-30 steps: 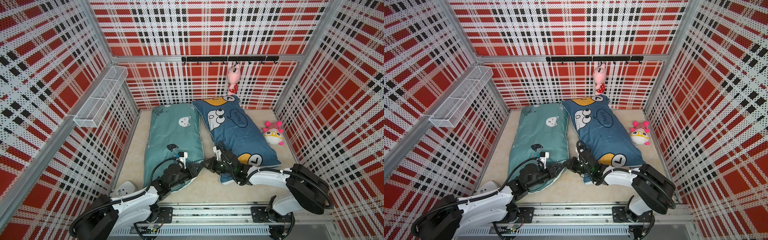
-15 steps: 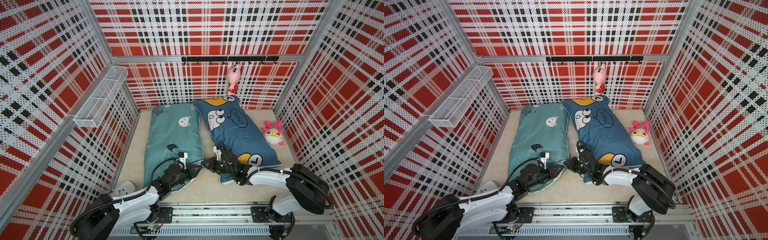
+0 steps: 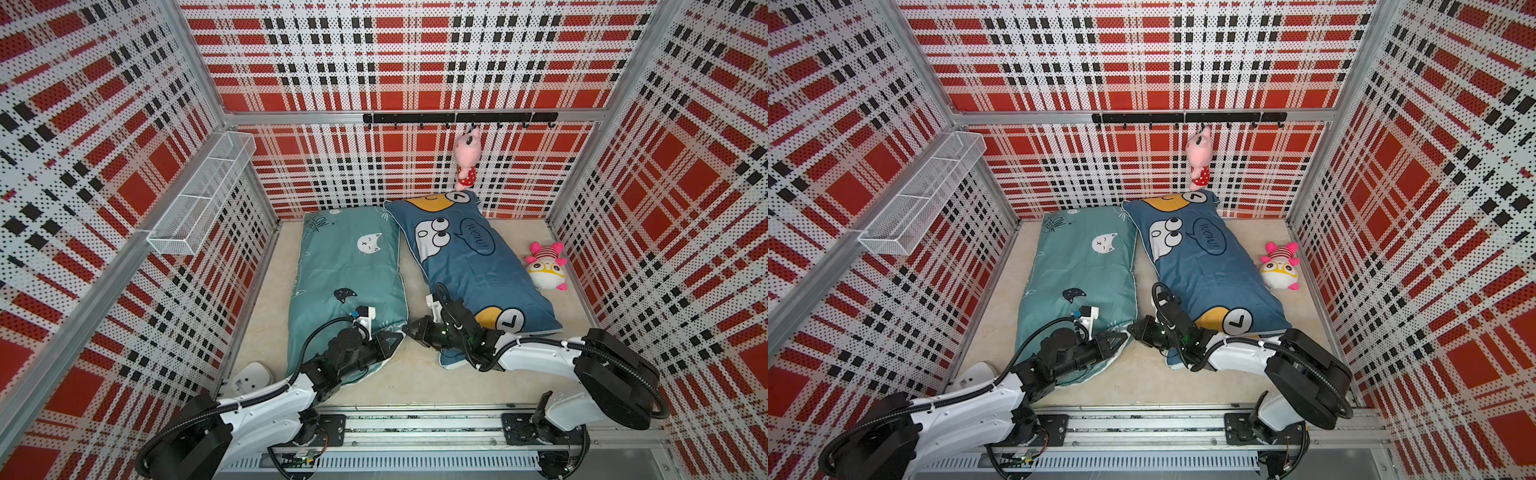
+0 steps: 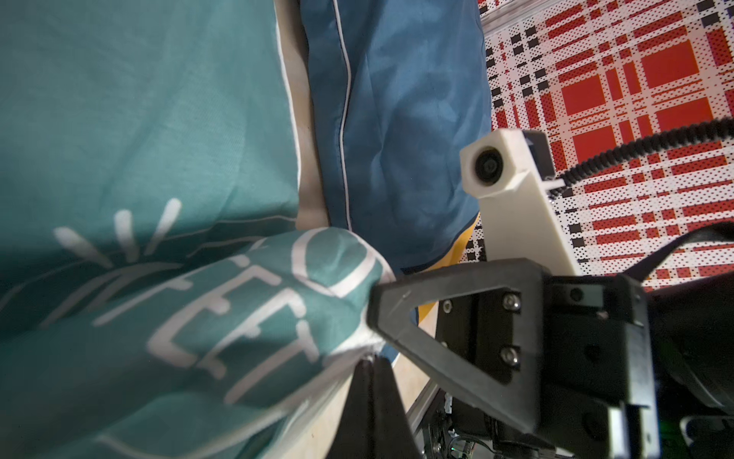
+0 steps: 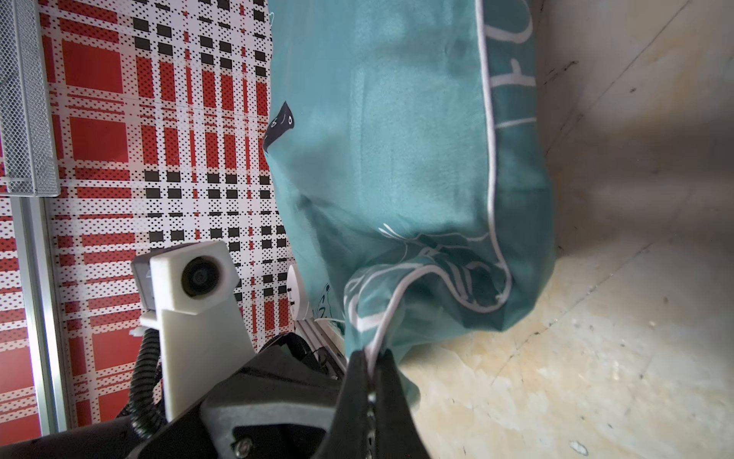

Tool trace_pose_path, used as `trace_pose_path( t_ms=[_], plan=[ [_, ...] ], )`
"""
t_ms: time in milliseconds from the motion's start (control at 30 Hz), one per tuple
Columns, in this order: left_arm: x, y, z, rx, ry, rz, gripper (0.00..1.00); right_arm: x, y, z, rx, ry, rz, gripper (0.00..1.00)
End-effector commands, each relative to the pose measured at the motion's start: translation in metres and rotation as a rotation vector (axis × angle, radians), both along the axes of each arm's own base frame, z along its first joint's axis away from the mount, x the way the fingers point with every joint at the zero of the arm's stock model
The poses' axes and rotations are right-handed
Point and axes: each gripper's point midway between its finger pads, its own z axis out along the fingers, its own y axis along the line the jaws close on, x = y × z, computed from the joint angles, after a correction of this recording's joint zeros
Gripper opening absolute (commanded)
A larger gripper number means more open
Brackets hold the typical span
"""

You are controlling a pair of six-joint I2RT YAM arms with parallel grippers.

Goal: Zip up pillowcases
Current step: Zip the zipper on the pillowcase.

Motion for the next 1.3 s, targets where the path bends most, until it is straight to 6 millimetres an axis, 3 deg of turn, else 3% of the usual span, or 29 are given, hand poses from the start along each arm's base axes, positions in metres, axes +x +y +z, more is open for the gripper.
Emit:
trace_pose_path(
  t_ms=[0, 467, 1267],
  plan=[
    [0.001, 0.007, -0.012, 0.088, 0.004, 0.016, 0.00, 0.013, -0.008, 0.017, 0.012, -0.036, -0.046, 0.00],
    [-0.001, 0.014, -0.021, 0.139, 0.014, 0.030, 0.00, 0.023, -0.025, 0.020, 0.004, -0.052, -0.081, 0.00],
    [-0.002, 0.050, -0.024, 0.224, 0.060, 0.088, 0.00, 0.074, -0.070, 0.052, -0.186, -0.205, -0.160, 0.00]
  ],
)
